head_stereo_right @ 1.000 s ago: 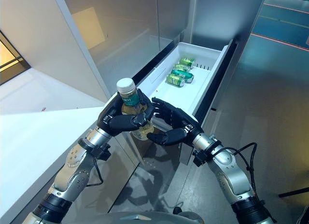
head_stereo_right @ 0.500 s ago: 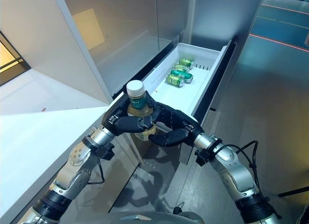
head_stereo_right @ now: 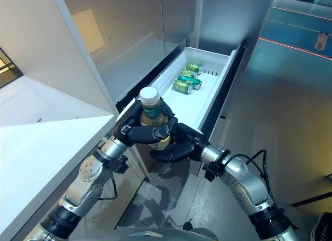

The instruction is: Put drinks into fridge and close the fridge

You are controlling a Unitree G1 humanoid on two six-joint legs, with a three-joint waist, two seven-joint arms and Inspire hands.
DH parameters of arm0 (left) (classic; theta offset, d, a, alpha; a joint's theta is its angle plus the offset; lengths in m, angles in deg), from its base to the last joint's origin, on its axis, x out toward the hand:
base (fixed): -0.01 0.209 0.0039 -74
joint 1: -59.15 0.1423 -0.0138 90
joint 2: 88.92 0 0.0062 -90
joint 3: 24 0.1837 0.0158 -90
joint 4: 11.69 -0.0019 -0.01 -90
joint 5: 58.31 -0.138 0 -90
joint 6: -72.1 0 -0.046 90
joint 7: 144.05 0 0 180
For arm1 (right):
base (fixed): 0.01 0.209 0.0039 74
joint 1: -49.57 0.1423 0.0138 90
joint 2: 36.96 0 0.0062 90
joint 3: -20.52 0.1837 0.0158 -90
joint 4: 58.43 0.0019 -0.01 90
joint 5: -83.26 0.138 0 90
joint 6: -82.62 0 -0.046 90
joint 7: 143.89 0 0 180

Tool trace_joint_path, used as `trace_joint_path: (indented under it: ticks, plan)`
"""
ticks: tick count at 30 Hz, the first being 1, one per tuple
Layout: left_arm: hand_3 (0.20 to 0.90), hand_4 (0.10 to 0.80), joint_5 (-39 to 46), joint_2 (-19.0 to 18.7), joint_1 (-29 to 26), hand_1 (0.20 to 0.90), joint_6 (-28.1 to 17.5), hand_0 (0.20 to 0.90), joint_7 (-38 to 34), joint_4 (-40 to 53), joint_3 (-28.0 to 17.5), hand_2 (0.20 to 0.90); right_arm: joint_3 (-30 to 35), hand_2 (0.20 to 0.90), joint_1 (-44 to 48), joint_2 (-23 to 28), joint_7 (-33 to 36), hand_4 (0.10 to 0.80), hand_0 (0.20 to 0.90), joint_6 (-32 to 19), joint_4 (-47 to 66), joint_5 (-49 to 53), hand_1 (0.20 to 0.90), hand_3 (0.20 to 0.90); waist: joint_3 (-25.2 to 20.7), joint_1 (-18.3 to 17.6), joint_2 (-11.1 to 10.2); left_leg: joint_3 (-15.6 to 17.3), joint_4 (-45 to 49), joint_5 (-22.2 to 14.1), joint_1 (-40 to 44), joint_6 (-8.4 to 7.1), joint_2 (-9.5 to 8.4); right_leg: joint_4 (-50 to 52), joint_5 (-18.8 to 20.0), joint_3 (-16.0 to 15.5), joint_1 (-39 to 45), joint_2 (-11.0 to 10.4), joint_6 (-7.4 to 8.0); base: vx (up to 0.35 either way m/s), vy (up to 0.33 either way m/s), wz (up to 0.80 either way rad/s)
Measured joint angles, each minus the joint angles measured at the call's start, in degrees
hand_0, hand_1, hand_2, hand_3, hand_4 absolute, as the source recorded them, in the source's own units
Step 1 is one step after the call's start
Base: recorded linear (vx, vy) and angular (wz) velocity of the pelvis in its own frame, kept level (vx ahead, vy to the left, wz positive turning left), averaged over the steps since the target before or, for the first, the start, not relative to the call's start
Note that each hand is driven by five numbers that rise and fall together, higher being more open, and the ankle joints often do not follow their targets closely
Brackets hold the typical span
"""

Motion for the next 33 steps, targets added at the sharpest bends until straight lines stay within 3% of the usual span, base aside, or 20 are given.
trace_joint_path:
  ticks: [17, 27, 28, 29, 30, 31, 32, 33]
  plan:
    - [0.2, 0.1, 2.79, 0.84, -0.21, 0.3, -2.6, 0.3, -1.61, -2.33, 1.18, 0.3, 0.14, 0.9, 1.36, 0.41, 0.06, 0.8, 0.9, 0.79, -0.42, 0.81, 0.9, 0.9, -0.47, 0.24, -1.01, -0.07, 0.0, 0.0, 0.07, 0.01, -0.04, 0.0, 0.03, 0.02, 0.01, -0.04, 0.01, 0.0, 0.0, 0.0]
    - [0.2, 0.1, 5.38, 2.06, -0.69, 0.3, -2.17, 0.3, 0.22, -3.82, 1.39, 0.3, 0.08, 0.9, 1.8, 0.15, 4.2, 0.8, 0.9, 0.78, -0.41, 6.33, 0.9, 0.9, -0.48, 0.27, -1.0, -0.07, 0.01, 0.0, 0.1, 0.01, -0.03, -0.02, 0.03, -0.01, 0.04, -0.04, 0.01, 0.0, 0.0, 0.0]
    - [0.2, 0.1, 5.38, 2.03, -0.78, 0.3, -1.64, 0.3, 0.68, -4.28, 1.67, 0.3, 0.09, 0.775, 1.92, 0.17, 4.65, 0.655, 0.775, 0.78, -0.41, 7.04, 0.775, 0.755, -0.48, 0.28, -1.0, -0.07, 0.01, 0.0, 0.1, 0.01, -0.01, -0.02, 0.03, -0.01, 0.04, -0.03, 0.01, 0.0, 0.0, 0.0]
    - [0.2, 0.1, 5.39, 2.02, -0.78, 0.3, -1.21, 0.3, 1.13, -4.81, 2.01, 0.3, 0.05, 0.559, 2.1, 0.18, 5.33, 0.402, 0.559, 0.83, -0.43, 7.81, 0.559, 0.502, -0.48, 0.27, -0.99, -0.06, 0.01, 0.0, 0.11, 0.01, -0.01, -0.02, 0.03, -0.01, 0.05, -0.03, 0.01, 0.0, 0.0, 0.0]
    - [0.2, 0.1, 5.4, 2.03, -0.83, 0.3, -1.2, 0.3, 1.51, -5.26, 2.44, 0.3, 0.06, 0.488, 2.11, 0.22, 5.9, 0.32, 0.488, 0.84, -0.47, 8.29, 0.488, 0.42, -0.48, 0.28, -0.99, -0.06, 0.01, 0.0, 0.09, 0.01, -0.01, -0.03, 0.03, -0.01, 0.04, -0.03, 0.01, 0.0, 0.0, 0.0]
    - [0.2, 0.1, 5.39, 2.02, -0.88, 0.3, -1.14, 0.3, 2.21, -6.05, 3.0, 0.3, 0.06, 0.352, 2.24, 0.14, 6.65, 0.16, 0.352, 0.84, -0.47, 8.94, 0.352, 0.26, -0.48, 0.28, -0.99, -0.06, 0.01, 0.0, 0.11, 0.01, -0.01, -0.06, 0.02, -0.01, 0.07, -0.03, 0.01, 0.0, 0.0, 0.0]
    - [0.2, 0.1, 5.38, 2.02, -0.88, 0.3, -0.9, 0.3, 2.5, -6.27, 3.23, 0.3, 0.01, 0.3, 2.24, 0.26, 6.75, 0.1, 0.3, 0.86, -0.47, 8.96, 0.3, 0.2, -0.48, 0.27, -0.99, -0.06, 0.01, 0.0, 0.1, 0.01, -0.01, -0.07, 0.02, -0.01, 0.06, -0.03, 0.01, 0.0, 0.0, 0.0]
    - [0.2, 0.1, 5.44, 2.02, -0.88, 0.3, -0.62, 0.3, 2.64, -6.31, 3.28, 0.3, -0.3, 0.3, 2.24, 0.65, 6.82, 0.1, 0.3, 0.9, -0.47, 8.96, 0.3, 0.2, -0.48, 0.27, -0.99, -0.06, 0.01, 0.0, 0.09, 0.01, -0.01, -0.09, 0.03, -0.01, 0.06, -0.04, 0.01, 0.0, 0.0, 0.0]
